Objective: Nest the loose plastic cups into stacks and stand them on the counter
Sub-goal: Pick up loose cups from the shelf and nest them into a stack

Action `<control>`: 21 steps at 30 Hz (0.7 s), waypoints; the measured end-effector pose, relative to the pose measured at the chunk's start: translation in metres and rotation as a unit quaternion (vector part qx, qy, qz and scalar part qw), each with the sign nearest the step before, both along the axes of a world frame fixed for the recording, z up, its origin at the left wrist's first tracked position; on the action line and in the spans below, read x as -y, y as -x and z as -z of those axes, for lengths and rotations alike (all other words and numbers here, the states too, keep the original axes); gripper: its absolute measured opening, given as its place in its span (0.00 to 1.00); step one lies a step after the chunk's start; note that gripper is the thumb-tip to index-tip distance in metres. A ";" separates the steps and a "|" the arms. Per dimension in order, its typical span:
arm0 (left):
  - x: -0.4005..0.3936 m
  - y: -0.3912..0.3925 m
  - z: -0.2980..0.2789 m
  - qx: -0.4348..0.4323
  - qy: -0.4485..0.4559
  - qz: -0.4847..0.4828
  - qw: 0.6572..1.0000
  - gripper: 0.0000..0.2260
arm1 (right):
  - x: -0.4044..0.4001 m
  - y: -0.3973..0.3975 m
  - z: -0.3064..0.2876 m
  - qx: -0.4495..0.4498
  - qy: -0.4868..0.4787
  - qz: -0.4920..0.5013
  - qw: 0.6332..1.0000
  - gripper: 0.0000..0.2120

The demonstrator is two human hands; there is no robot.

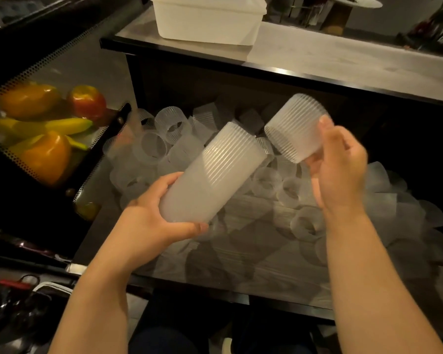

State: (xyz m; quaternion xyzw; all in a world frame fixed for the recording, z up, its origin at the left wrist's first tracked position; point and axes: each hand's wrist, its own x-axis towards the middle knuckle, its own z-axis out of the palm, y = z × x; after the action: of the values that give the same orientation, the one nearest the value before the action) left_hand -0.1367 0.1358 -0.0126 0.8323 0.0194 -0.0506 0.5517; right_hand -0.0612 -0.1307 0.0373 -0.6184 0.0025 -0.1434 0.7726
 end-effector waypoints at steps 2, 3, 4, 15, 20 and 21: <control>0.000 0.002 -0.002 0.003 -0.014 0.015 1.000 0.35 | -0.003 -0.002 -0.003 0.004 0.005 -0.030 1.000 0.09; 0.001 0.003 -0.002 0.004 -0.020 0.021 1.000 0.35 | -0.007 -0.003 -0.002 -0.002 0.025 -0.045 0.999 0.09; 0.001 0.004 -0.003 0.005 -0.025 0.026 0.999 0.35 | -0.011 -0.002 0.000 -0.007 0.050 -0.055 0.997 0.09; 0.004 0.008 0.001 0.013 -0.049 0.018 0.999 0.37 | -0.040 -0.008 0.015 -0.016 0.031 -0.065 0.997 0.04; 0.004 0.002 0.004 0.009 -0.044 0.020 0.999 0.35 | -0.044 -0.012 0.016 -0.017 0.022 -0.012 1.000 0.04; 0.005 0.001 0.005 0.005 -0.039 0.022 0.999 0.35 | -0.045 -0.012 0.017 -0.018 0.021 0.004 1.000 0.04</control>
State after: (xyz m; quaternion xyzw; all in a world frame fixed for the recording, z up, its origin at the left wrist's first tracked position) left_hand -0.1374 0.1309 -0.0176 0.8539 -0.0003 -0.0576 0.5173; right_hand -0.0492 -0.0856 0.0205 -0.6374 0.0161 -0.1351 0.7584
